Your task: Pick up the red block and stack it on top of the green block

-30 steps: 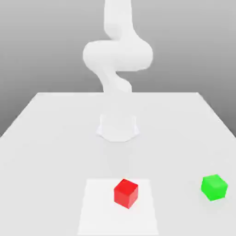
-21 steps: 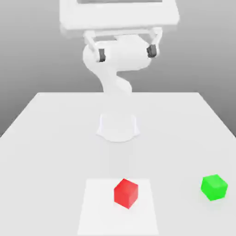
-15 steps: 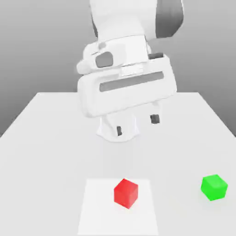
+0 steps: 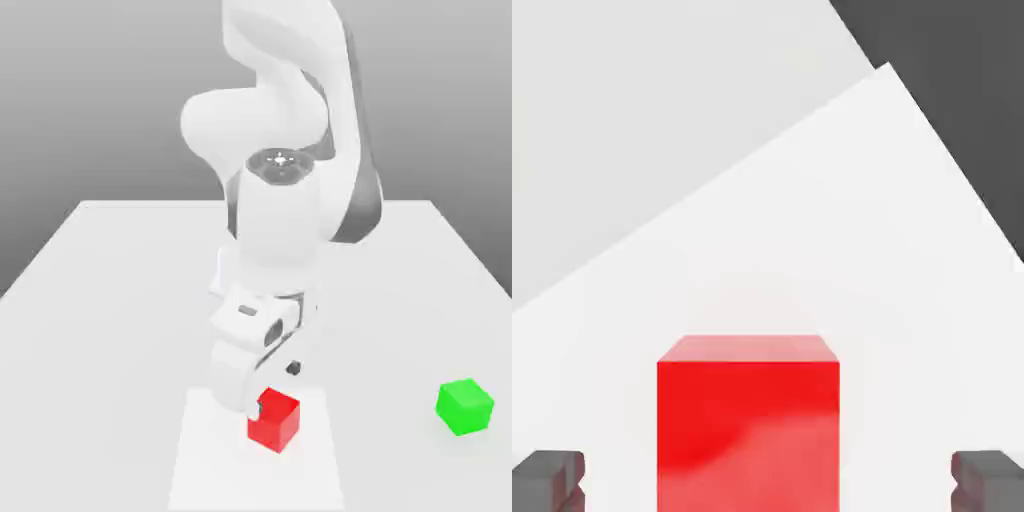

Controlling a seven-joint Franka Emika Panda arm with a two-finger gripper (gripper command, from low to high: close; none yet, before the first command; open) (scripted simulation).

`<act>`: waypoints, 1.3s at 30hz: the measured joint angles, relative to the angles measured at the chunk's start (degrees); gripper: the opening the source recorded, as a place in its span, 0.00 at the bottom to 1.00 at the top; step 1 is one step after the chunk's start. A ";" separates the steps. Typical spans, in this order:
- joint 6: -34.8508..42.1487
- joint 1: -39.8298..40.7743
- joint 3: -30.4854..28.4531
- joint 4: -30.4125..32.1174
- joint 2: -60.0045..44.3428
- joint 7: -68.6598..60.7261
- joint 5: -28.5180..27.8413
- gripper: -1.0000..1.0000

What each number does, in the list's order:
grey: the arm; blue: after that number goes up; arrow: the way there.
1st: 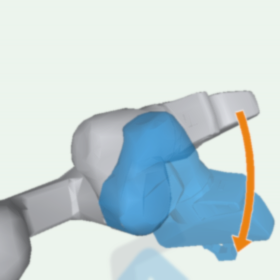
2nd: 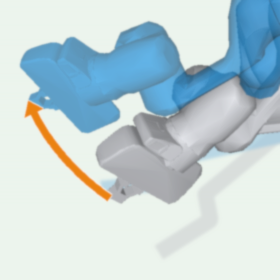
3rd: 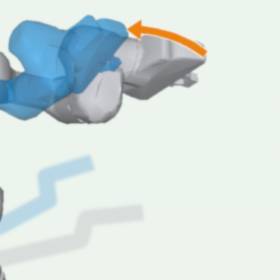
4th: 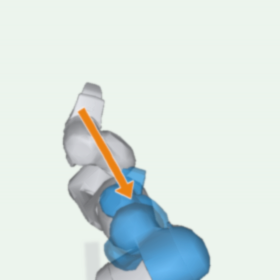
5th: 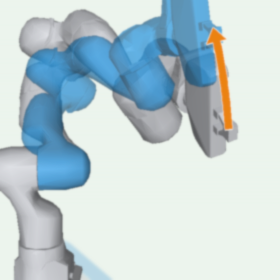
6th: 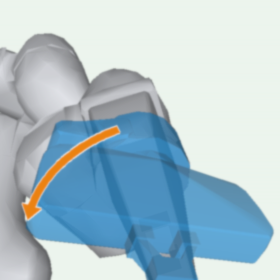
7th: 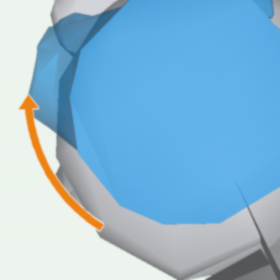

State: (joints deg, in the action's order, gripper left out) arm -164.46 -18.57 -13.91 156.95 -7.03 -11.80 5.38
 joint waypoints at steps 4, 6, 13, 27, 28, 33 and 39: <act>-3.69 2.15 3.10 -0.60 -4.58 -3.00 4.10 0.50; -5.61 3.76 5.22 -0.82 -7.01 -4.45 6.19 0.50; -6.54 4.71 6.41 -0.91 -8.30 -5.03 7.08 0.00; 4.67 1.14 0.56 1.11 5.30 3.33 -4.33 0.00; 5.32 0.38 1.24 0.76 5.55 3.56 -4.57 0.00; 8.27 -6.97 5.11 -2.37 5.36 4.23 -5.09 0.00; 11.73 -15.37 9.62 -6.53 4.64 4.71 -5.28 0.00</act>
State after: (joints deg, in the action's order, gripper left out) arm -152.73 -33.93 -4.29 150.42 -2.39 -7.09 0.10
